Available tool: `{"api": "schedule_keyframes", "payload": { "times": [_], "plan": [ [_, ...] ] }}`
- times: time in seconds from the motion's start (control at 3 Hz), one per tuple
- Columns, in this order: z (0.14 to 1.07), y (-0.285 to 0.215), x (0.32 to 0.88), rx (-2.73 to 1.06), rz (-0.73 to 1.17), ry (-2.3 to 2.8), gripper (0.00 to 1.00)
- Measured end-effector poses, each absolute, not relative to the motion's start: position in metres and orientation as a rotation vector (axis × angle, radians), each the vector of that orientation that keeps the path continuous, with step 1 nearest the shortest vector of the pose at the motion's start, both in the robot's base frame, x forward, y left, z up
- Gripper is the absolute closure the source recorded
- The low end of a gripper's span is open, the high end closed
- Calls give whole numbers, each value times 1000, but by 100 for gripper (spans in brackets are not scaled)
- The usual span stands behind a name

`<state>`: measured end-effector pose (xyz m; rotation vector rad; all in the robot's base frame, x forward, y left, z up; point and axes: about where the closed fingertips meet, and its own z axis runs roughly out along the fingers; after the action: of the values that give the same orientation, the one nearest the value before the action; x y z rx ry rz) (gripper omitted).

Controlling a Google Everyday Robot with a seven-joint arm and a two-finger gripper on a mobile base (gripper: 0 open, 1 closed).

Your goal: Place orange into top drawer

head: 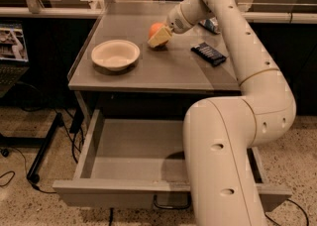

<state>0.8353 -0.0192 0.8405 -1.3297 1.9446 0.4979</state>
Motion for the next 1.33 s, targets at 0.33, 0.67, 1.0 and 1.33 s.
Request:
{"api": "schedule_keyframes", "payload": {
  "times": [0.33,0.67,1.0,1.33],
  "plan": [
    [840,-19,835,-1330,498,1945,90],
    [845,-19,820,-1404,532,1895,100],
    [856,-37,796,-1450,583,1862,100],
    [866,-62,772,-1446,618,1864,100]
  ]
}}
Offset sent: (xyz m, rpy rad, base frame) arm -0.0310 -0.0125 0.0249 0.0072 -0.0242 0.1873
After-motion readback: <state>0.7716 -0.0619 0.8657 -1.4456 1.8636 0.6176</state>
